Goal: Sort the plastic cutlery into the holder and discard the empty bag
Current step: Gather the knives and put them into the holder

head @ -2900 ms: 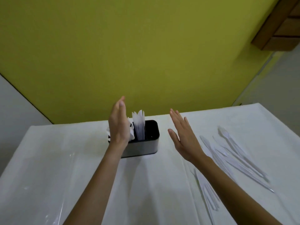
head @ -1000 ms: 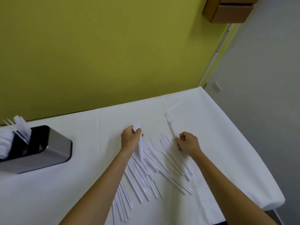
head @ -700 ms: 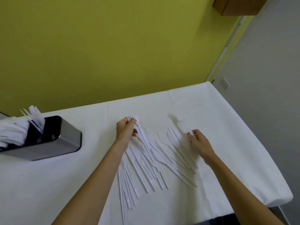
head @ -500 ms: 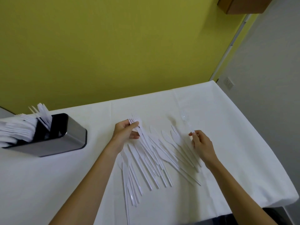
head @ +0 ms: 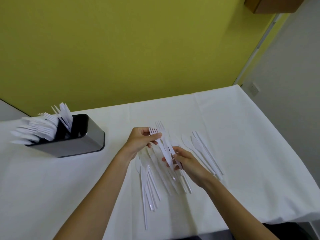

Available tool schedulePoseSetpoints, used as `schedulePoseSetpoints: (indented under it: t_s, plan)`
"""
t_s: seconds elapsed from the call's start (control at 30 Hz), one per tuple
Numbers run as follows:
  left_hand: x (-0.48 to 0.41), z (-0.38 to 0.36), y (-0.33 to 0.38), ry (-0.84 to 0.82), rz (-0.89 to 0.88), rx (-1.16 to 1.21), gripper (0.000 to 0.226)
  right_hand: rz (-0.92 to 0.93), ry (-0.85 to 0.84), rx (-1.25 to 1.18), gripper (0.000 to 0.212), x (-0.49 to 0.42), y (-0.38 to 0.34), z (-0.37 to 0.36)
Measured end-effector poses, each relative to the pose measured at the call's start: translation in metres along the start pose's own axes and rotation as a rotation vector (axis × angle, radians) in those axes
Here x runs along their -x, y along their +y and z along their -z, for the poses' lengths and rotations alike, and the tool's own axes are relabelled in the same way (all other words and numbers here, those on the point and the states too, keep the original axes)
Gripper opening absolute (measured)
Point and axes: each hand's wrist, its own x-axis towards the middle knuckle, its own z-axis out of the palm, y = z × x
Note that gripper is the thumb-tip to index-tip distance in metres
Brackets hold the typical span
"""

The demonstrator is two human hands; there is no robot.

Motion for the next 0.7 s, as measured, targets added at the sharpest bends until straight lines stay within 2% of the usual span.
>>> schedulePoseSetpoints:
  t_s: [0.13,0.33,0.47,0.53,0.6,0.7]
  plan:
    - [0.006,0.0,-0.002,0.044,-0.052,0.023,0.02,-0.006,0.045,0.014,0.038,-0.003,0.002,-0.011]
    - [0.012,0.007,-0.003,0.065,-0.112,0.118,0.043,0.009,0.087,-0.056,0.037,-0.003,-0.001,-0.025]
    - [0.016,0.019,-0.004,0.046,-0.076,0.142,0.033,0.083,0.111,-0.097,0.027,-0.005,-0.002,-0.038]
    - [0.018,0.026,-0.004,0.042,-0.063,0.164,0.029,0.133,0.111,-0.068,0.029,-0.006,-0.003,-0.046]
    - [0.019,0.034,-0.002,0.022,-0.07,0.17,0.027,0.198,0.085,0.011,0.038,-0.007,-0.004,-0.052]
    - [0.024,0.051,0.004,-0.007,-0.111,0.128,0.024,0.252,0.041,0.175,0.031,-0.011,-0.011,-0.061]
